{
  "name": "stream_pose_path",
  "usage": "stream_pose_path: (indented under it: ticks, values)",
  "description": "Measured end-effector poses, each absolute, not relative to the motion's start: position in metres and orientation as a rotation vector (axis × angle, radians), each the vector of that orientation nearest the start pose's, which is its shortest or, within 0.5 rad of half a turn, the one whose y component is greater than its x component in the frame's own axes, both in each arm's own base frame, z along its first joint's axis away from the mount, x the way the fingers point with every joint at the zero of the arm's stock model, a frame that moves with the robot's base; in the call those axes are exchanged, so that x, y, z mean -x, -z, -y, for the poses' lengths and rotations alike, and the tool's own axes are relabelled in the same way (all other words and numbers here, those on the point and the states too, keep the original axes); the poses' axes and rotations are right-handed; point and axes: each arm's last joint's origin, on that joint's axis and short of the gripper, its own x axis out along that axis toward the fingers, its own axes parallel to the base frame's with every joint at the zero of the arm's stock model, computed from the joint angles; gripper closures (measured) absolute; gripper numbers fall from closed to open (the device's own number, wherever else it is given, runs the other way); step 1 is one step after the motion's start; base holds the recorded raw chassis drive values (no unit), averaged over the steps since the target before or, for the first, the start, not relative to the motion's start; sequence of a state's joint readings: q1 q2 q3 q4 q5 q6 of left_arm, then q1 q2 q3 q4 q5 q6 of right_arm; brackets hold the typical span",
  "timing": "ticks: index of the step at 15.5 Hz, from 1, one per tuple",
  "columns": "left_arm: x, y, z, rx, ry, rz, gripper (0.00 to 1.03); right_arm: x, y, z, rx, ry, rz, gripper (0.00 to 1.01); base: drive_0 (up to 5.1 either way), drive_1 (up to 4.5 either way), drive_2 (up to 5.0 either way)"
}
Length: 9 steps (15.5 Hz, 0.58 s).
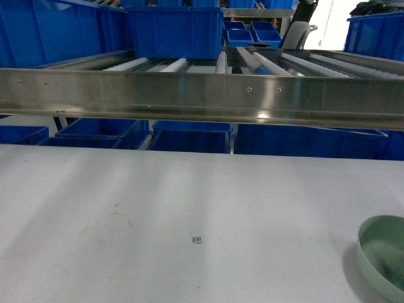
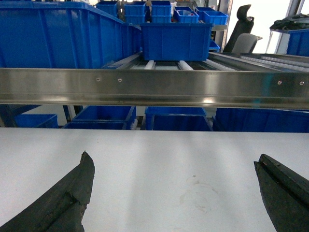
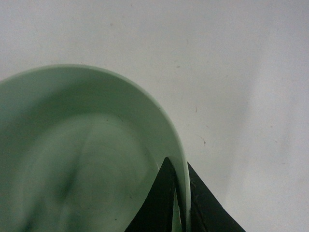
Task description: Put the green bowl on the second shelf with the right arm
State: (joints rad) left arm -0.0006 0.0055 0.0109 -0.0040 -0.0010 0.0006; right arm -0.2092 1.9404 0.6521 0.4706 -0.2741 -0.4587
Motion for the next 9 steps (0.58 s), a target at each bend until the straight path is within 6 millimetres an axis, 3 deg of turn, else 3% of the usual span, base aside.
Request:
stream_pose_path:
  ticks: [3, 5, 6, 8, 9]
  values:
    - [-0.097, -0.166, 0.0, 0.0, 0.0, 0.001, 0.05, -0.284, -0.078, 0.051, 0.216, -0.221, -0.637, 0.99, 0.0, 0.0, 0.0]
    - [-0.097, -0.166, 0.0, -0.001, 0.0, 0.001, 0.05, -0.271, -0.102, 0.042, 0.184, -0.223, -0.514, 0.99, 0.0, 0.0, 0.0]
    - [-0.097, -0.166, 0.0, 0.0, 0.0, 0.001, 0.05, -0.262, -0.119, 0.035, 0.171, -0.227, -0.44, 0.99, 0.0, 0.0, 0.0]
    - [-0.097, -0.166, 0.0, 0.0, 0.0, 0.001, 0.05, -0.229, -0.177, 0.017, 0.096, -0.244, -0.257, 0.99, 0.0, 0.0, 0.0]
    - [-0.097, -0.166, 0.0, -0.001, 0.0, 0.001, 0.05, -0.221, -0.19, 0.014, 0.085, -0.241, -0.198, 0.99, 0.0, 0.0, 0.0]
